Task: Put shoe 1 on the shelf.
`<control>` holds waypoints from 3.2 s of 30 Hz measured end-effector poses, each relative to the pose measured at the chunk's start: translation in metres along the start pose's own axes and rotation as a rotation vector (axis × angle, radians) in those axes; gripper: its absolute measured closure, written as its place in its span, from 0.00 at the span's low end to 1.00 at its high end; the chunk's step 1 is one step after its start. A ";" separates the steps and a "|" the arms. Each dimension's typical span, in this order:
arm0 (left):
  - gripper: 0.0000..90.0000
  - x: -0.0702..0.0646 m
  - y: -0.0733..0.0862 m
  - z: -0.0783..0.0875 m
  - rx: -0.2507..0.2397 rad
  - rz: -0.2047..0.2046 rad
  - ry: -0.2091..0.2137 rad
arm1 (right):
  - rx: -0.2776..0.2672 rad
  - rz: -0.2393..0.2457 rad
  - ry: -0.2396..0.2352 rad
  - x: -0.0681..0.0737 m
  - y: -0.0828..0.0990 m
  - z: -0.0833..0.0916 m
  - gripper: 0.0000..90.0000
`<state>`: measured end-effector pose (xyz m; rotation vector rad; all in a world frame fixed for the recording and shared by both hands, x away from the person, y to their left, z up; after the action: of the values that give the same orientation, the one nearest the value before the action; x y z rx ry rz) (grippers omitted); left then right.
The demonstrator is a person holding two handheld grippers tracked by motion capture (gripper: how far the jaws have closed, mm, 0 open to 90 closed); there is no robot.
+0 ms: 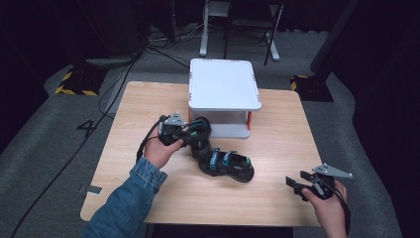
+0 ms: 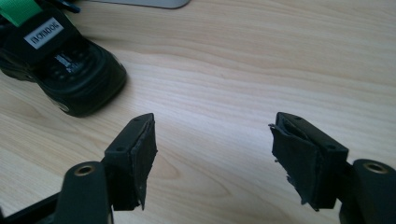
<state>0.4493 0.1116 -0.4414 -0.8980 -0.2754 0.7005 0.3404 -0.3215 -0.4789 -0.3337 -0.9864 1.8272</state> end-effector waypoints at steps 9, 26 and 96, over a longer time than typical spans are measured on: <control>0.93 0.013 0.031 0.018 0.056 0.034 -0.109 | 0.023 0.056 -0.062 0.014 -0.018 -0.027 0.35; 0.24 0.021 0.069 0.030 0.053 0.092 -0.144 | 0.022 0.085 -0.102 0.021 -0.035 -0.043 0.35; 0.78 -0.004 0.019 -0.047 -0.025 -0.013 -0.163 | 0.038 0.018 -0.024 0.005 0.000 -0.013 0.34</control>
<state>0.4613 0.0880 -0.4844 -0.8629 -0.4352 0.7610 0.3464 -0.3111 -0.4858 -0.2989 -0.9671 1.8678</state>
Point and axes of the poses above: each handheld gripper's, and its own axes: z roughly backward along the jaws, y roughly out of its underside, x roughly to its left, the point moved 4 cm from there along -z, roughly forward along the jaws, and after that the axes turned 7 degrees about -y, right-handed, at the moved point
